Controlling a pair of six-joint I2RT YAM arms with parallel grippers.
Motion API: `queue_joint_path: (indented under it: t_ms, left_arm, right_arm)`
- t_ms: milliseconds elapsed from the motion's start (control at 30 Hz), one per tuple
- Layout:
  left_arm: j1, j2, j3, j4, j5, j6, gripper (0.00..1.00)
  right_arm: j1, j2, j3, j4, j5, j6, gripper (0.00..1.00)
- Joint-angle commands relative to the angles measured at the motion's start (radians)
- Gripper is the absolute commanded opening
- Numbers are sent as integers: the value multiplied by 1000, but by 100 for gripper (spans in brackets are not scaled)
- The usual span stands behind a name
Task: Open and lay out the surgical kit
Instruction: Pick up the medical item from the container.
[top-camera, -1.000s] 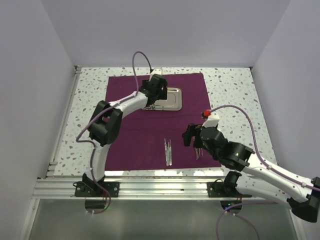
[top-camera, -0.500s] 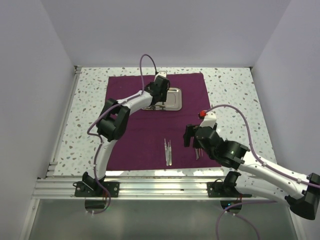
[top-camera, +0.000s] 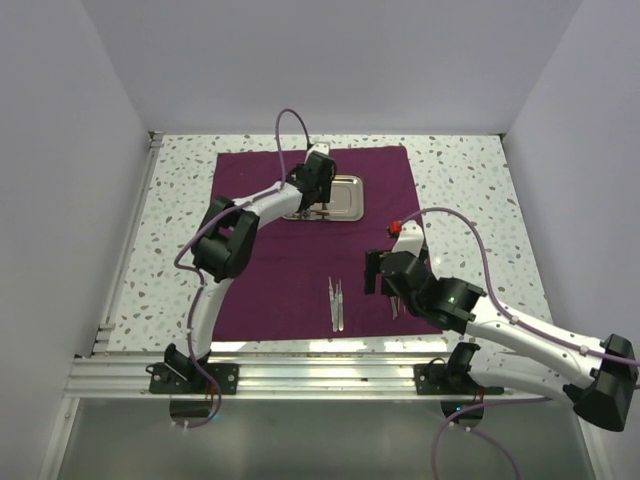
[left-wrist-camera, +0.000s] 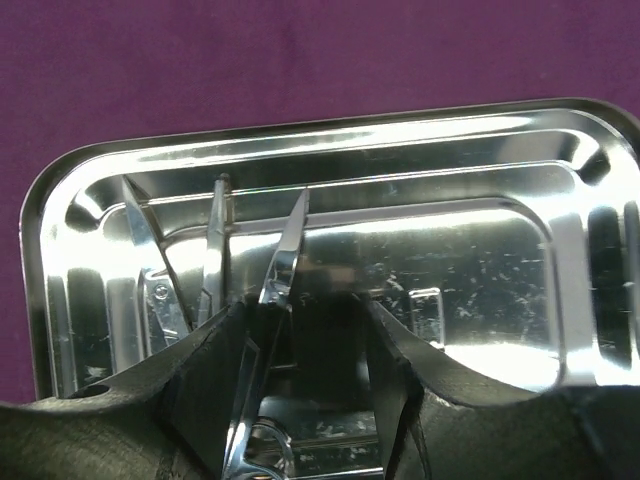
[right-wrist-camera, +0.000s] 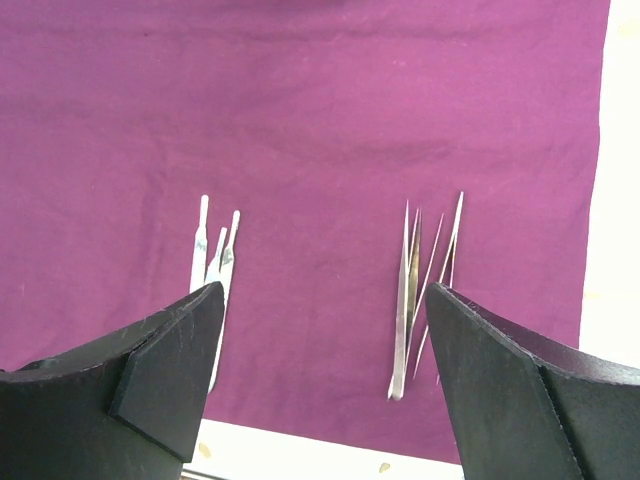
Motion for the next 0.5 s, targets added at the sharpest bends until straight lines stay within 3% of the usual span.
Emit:
queue_joint_path:
  t_ms: [0, 300, 467]
  left_arm:
    - [29, -44, -58, 45, -6, 30, 55]
    - [36, -96, -100, 85, 25, 65, 56]
    - [44, -49, -49, 16, 77, 53, 48]
  right_arm:
    - [1, 18, 14, 48, 32, -9, 85]
    - [1, 48, 20, 60, 26, -6, 85]
    - [1, 50, 20, 56, 34, -9, 85]
